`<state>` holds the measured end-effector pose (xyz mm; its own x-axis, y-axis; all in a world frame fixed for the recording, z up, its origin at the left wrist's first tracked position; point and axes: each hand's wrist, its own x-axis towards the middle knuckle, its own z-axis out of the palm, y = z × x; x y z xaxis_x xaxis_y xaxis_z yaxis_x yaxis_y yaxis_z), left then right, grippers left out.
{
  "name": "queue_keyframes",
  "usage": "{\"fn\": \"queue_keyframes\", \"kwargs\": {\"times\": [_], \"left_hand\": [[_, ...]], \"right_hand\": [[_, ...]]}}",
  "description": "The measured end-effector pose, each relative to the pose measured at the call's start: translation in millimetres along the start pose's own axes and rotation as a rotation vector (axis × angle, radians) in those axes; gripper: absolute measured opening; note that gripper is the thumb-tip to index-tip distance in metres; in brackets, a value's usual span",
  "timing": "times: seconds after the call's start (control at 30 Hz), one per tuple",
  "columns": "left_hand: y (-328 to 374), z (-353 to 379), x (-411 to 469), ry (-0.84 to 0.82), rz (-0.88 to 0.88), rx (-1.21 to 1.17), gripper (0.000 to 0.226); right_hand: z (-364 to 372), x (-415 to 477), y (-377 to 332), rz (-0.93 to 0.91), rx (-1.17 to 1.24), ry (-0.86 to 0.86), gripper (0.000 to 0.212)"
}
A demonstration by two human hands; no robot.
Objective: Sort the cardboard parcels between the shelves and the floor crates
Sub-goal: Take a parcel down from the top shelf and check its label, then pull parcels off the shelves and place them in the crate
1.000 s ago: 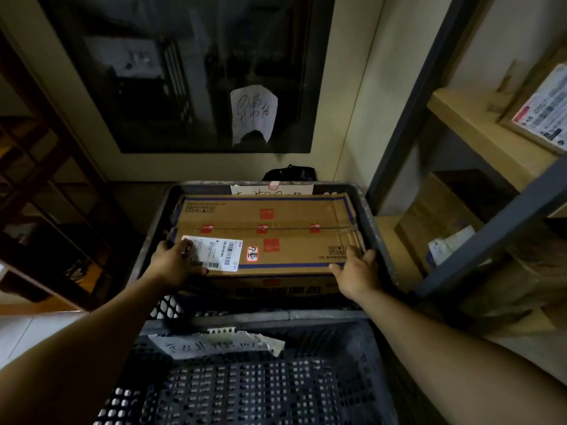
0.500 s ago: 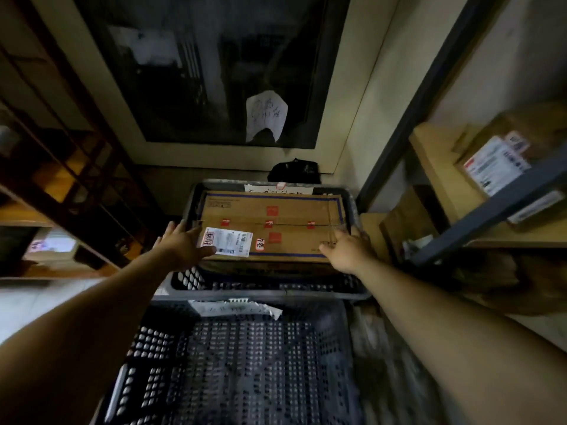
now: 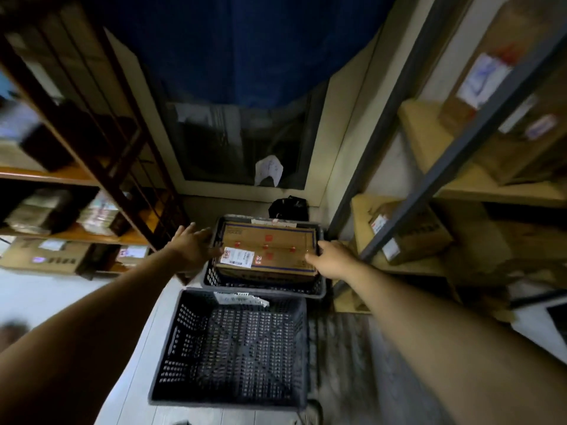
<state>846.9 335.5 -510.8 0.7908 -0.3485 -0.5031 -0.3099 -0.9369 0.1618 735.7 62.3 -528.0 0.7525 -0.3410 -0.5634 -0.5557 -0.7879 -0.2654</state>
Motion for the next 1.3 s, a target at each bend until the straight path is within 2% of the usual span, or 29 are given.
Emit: {"fn": "queue_keyframes", "kwargs": {"times": [0.1, 0.2, 0.4, 0.57, 0.73, 0.97, 1.3], "left_hand": [[15, -29, -55, 0.030, -0.032, -0.061, 0.071], [22, -51, -95, 0.087, -0.054, -0.130, 0.078], [35, -75, -181, 0.195, 0.049, -0.160, 0.076], [40, -92, -248, 0.236, 0.130, -0.191, 0.077], [74, -124, -303, 0.327, 0.196, -0.204, 0.074], [148, -164, -370, 0.374, 0.319, -0.180, 0.076], [295, -200, -461, 0.522, 0.469, -0.234, 0.076]], "right_hand": [[-31, -56, -9, -0.014, 0.003, -0.019, 0.075], [-55, -106, -18, -0.044, 0.015, 0.036, 0.073], [-69, -209, -27, -0.050, 0.042, 0.209, 0.064], [-74, -279, -32, -0.036, 0.108, 0.286, 0.070], [-101, -351, -25, -0.049, 0.147, 0.406, 0.064], [-157, -429, 19, -0.104, 0.194, 0.515, 0.066], [-252, -525, 136, -0.143, 0.112, 0.692, 0.066]]}}
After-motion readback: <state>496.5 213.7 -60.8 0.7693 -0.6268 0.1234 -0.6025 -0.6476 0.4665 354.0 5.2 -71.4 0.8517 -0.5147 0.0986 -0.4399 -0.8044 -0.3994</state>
